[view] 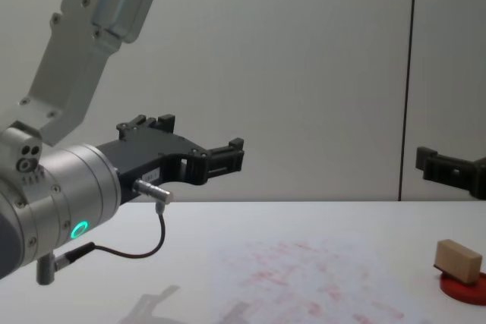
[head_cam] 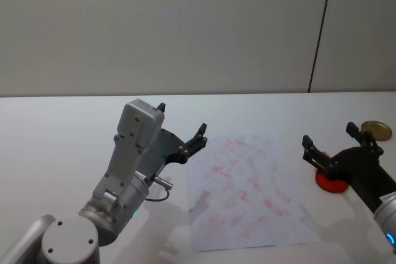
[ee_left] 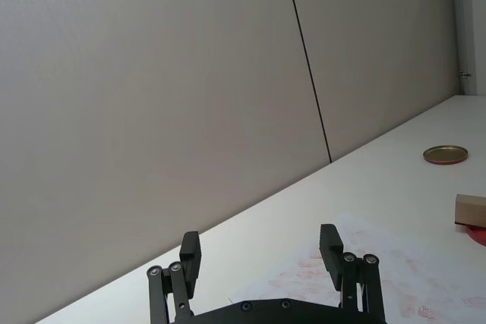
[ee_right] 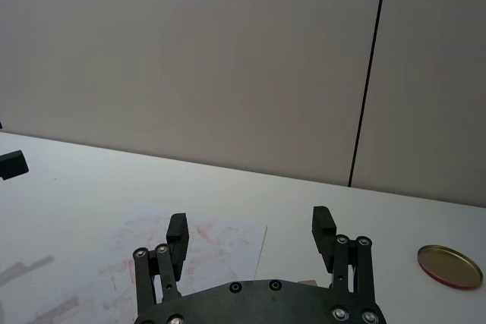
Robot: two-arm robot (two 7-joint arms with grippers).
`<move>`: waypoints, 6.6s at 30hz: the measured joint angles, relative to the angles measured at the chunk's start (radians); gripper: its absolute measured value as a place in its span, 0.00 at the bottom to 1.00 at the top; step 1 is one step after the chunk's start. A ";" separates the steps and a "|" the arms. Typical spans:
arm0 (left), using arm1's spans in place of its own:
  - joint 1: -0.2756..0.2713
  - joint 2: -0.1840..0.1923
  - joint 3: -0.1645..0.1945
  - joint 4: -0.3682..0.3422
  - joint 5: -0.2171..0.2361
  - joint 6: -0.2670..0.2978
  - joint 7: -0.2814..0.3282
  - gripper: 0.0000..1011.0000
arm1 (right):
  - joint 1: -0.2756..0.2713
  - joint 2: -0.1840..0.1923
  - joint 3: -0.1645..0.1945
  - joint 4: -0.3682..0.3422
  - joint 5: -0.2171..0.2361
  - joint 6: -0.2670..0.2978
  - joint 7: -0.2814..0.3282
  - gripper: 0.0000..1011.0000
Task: Use the one hand to pick up the stamp and affix it onto the A4 paper.
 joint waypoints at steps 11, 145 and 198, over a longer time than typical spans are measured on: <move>0.000 0.000 0.000 0.000 0.000 0.000 0.000 0.98 | 0.011 0.001 0.006 0.013 0.004 0.007 0.011 0.99; 0.000 0.000 0.000 0.000 0.000 0.000 0.000 0.98 | 0.296 -0.121 -0.082 0.484 -0.107 0.157 0.294 0.22; 0.000 0.000 0.000 0.000 0.000 0.000 0.000 0.98 | 0.265 -0.049 -0.007 0.360 -0.027 0.135 0.234 0.22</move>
